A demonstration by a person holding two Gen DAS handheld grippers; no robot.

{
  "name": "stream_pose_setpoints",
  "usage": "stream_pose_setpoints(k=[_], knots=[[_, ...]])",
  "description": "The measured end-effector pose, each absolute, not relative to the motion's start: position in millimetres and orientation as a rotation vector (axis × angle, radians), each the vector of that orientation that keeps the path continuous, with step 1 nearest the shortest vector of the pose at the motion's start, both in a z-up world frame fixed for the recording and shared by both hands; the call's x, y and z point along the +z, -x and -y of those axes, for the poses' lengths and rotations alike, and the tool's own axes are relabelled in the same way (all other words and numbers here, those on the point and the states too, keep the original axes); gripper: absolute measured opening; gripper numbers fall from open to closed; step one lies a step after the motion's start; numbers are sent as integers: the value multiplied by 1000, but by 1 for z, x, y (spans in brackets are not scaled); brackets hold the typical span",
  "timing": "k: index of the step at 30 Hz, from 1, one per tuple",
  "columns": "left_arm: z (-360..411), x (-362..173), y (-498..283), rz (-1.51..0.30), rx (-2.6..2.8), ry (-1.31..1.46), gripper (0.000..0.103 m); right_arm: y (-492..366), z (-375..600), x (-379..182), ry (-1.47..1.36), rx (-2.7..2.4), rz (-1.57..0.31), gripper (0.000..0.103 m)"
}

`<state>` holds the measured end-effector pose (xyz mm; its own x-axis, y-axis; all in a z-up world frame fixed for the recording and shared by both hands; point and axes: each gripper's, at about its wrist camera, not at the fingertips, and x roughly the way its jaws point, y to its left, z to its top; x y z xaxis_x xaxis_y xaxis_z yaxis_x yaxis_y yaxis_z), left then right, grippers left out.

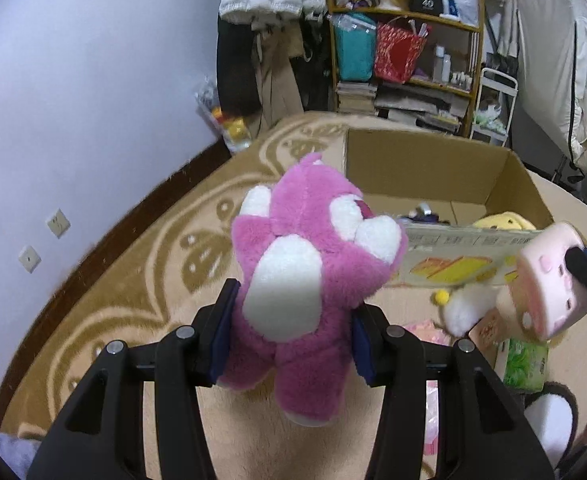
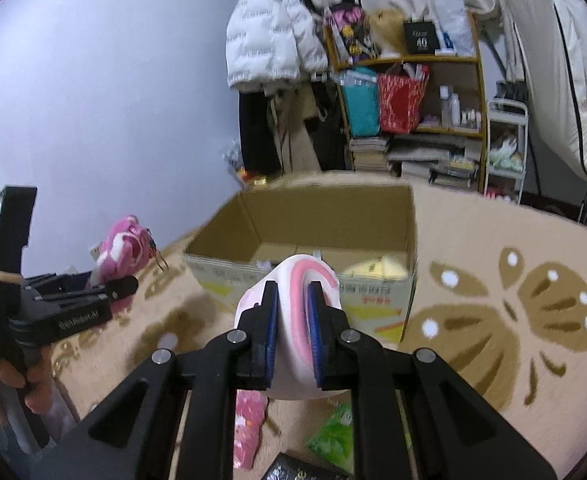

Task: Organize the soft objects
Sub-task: 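Lift both items over the cardboard box and open both grippers to drop them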

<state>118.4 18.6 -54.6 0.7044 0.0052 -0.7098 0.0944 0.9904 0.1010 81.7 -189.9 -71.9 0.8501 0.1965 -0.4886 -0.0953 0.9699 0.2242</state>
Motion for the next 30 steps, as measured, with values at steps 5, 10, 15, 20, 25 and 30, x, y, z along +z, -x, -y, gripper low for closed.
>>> stream_pose_setpoints(k=[5, 10, 15, 20, 25, 30], knots=[[-9, -39, -129, -746, -70, -152, 48, -89, 191, -48, -164, 150, -482, 15], [1, -31, -143, -717, -63, -176, 48, -105, 192, -39, -136, 152, -469, 15], [8, -25, -158, -699, -57, -190, 48, -122, 190, -38, -88, 143, -466, 15], [16, -17, -172, -674, -56, -226, 48, -137, 198, -38, -71, 115, -465, 15], [22, -16, -185, -667, -58, -224, 49, -152, 208, -43, -67, 84, -475, 15], [32, -17, -199, -669, -78, -209, 49, -168, 215, -53, -64, 55, -502, 15]])
